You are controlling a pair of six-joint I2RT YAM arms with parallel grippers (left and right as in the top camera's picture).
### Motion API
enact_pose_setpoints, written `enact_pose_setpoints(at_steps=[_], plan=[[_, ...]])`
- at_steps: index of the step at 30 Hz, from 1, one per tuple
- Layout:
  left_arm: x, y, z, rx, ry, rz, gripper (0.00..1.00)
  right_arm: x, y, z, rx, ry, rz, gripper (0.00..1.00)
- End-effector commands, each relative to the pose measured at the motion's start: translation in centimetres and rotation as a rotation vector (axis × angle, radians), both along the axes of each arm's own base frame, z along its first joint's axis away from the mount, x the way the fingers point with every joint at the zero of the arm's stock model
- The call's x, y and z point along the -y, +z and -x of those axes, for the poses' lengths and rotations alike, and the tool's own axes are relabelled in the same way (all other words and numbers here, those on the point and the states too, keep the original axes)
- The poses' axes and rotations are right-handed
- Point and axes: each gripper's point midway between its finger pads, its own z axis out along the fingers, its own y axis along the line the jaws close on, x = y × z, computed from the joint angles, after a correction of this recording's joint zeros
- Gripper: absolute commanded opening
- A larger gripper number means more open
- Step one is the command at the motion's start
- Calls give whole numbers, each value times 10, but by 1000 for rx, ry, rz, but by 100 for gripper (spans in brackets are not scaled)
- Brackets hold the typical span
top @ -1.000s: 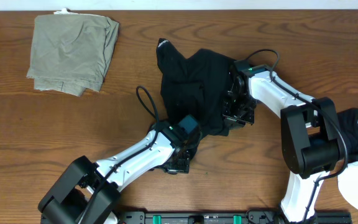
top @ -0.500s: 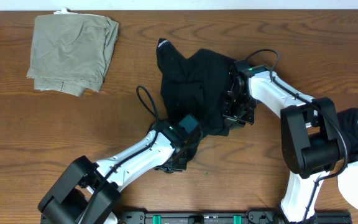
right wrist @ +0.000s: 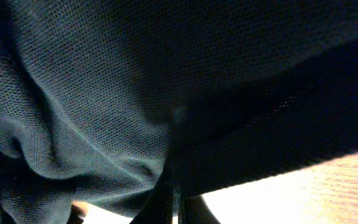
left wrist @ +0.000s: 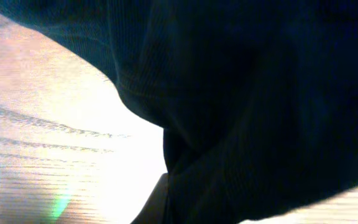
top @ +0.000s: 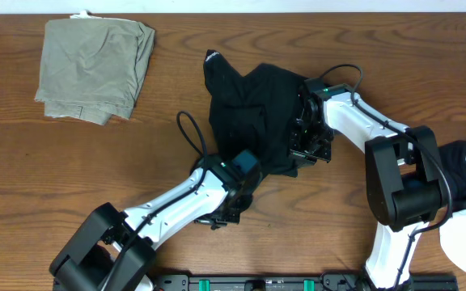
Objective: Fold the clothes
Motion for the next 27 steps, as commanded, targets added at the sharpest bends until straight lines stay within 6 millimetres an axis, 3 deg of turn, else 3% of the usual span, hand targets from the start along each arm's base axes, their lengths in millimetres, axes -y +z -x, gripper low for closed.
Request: enact_pose_setpoints(at_steps=[1, 8, 15, 21, 27], plan=[[11, 20, -14, 61, -8, 43, 6, 5, -2, 2, -10, 2, 10, 1], [14, 82, -44, 224, -5, 63, 6, 0, 47, -13, 129, -7, -52, 1], [5, 164, -80, 459, 26, 152, 6, 18, 117, -18, 303, -59, -92, 1], [-22, 223, -101, 616, 86, 227, 6, 44, 176, -12, 460, -129, -112, 1], [-49, 281, -106, 781, 142, 286, 6, 69, 224, 6, 606, -183, -88, 1]])
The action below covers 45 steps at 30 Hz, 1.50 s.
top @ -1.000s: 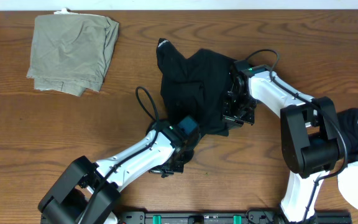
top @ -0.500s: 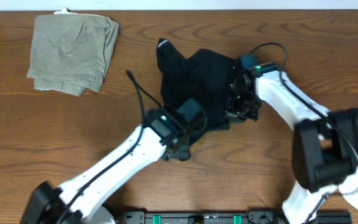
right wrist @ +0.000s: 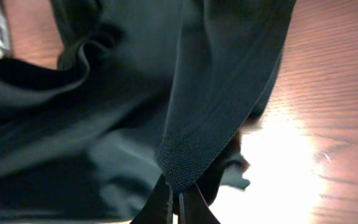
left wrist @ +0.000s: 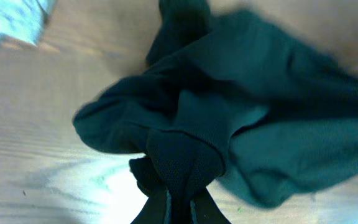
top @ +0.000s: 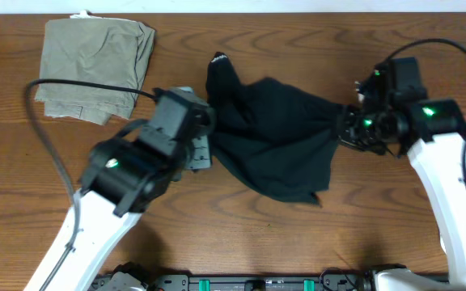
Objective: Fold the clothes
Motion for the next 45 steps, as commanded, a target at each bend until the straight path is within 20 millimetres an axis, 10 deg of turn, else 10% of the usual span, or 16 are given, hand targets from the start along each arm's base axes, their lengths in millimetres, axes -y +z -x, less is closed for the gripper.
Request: enact_pose_setpoints(at_steps=[1, 8, 14, 33, 35, 38, 39, 45], plan=[[-19, 42, -1, 133, 22, 4, 6, 16, 28, 8, 92, -34, 31, 1], [-49, 93, 11, 276, 101, -9, 6, 37, 96, 23, 244, -95, 71, 1], [-51, 95, 15, 280, 101, -7, 6, 52, 124, 21, 319, -128, 145, 3], [-24, -5, -68, 19, 126, -255, 6, 48, -1, -73, 2, -67, 203, 2], [-23, -18, -77, -8, 133, -270, 6, 48, -11, -80, -5, -52, 209, 12], [-26, -38, -87, -58, 147, -299, 6, 47, -23, -84, -26, -13, 219, 89], [-28, -44, -90, -73, 152, -308, 6, 46, -26, -83, -37, -5, 216, 98], [-36, -66, -100, -130, 177, -336, 6, 31, -29, -65, -97, 87, 152, 99]])
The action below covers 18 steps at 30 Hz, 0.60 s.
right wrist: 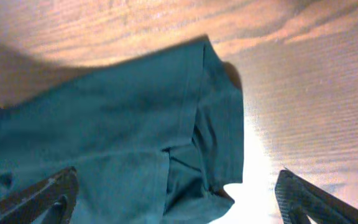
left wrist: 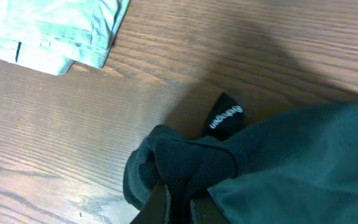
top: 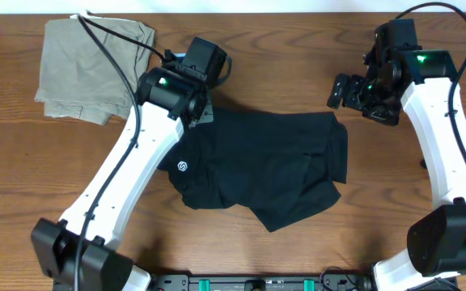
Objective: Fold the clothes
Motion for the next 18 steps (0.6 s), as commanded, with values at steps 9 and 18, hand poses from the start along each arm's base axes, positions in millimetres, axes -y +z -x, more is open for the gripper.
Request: enact_pose_setpoints(at_steps=[9, 18], plan=[[-9, 3, -15, 37, 27, -14, 6, -51, -33, 43, -134, 245, -153, 94], [-8, 4, -18, 50, 27, -6, 6, -87, -91, 64, -149, 322, -153, 80]])
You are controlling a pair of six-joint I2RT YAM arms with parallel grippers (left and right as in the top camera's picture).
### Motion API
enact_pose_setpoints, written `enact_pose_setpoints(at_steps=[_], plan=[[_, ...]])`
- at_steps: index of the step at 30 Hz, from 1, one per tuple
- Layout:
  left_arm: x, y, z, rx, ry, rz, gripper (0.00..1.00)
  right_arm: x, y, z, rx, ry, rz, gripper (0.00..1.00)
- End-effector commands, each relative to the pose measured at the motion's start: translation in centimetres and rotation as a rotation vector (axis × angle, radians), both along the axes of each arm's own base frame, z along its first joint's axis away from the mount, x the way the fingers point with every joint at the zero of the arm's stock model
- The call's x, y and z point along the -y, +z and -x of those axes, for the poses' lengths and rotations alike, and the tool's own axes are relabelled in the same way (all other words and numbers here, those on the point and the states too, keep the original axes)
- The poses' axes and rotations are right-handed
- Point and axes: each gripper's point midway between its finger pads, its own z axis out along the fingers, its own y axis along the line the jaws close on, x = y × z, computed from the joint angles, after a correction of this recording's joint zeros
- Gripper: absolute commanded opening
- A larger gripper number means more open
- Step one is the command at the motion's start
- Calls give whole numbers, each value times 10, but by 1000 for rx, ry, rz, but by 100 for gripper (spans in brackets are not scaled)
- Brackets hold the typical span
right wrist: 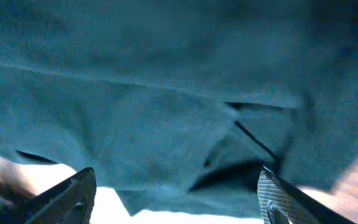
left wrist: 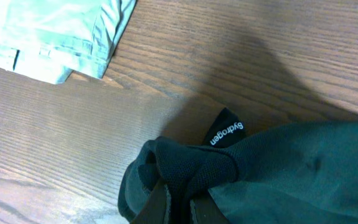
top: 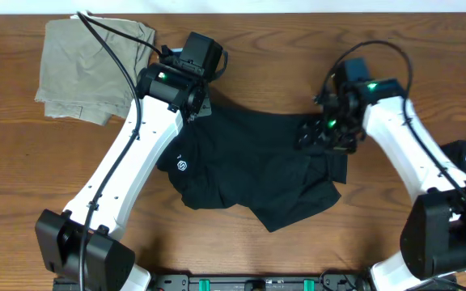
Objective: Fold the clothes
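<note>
A black garment (top: 257,170) with a small white logo lies spread and rumpled on the wooden table. My left gripper (left wrist: 179,202) is shut on a bunched corner of the black garment (left wrist: 191,165) at its top left edge, by a lettered tag. My right gripper (right wrist: 176,199) stands wide open just above the cloth at the garment's right side, fingers (right wrist: 73,199) apart with nothing between them. In the overhead view the right gripper (top: 324,133) sits over the right edge.
A folded khaki garment (top: 95,69) lies at the table's top left, also seen as the pale cloth (left wrist: 55,37) in the left wrist view. White and dark cloth lies at the right edge. Bare wood (top: 39,186) lies to the left.
My right gripper, still open, has moved from high above the table's upper right down onto the garment's right side. The left gripper still holds the top left corner, barely shifted.
Both grippers were shut on the black garment, crumpled at mid table. Then they held it stretched between them in the air. Then it lay spread on the table, the right gripper open and raised, the left still holding. Now the right gripper is down at the right edge.
</note>
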Motion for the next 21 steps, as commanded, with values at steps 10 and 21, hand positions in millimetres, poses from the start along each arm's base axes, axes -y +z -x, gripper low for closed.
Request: enact_pose_setpoints(at_steps=[10, 21], plan=[[-6, 6, 0, 8, 4, -23, 6, 3, -38, 5, -23, -148, 46, 55], [-4, 6, 0, 4, 1, -13, 6, 11, -63, -2, -43, -184, 111, 68]])
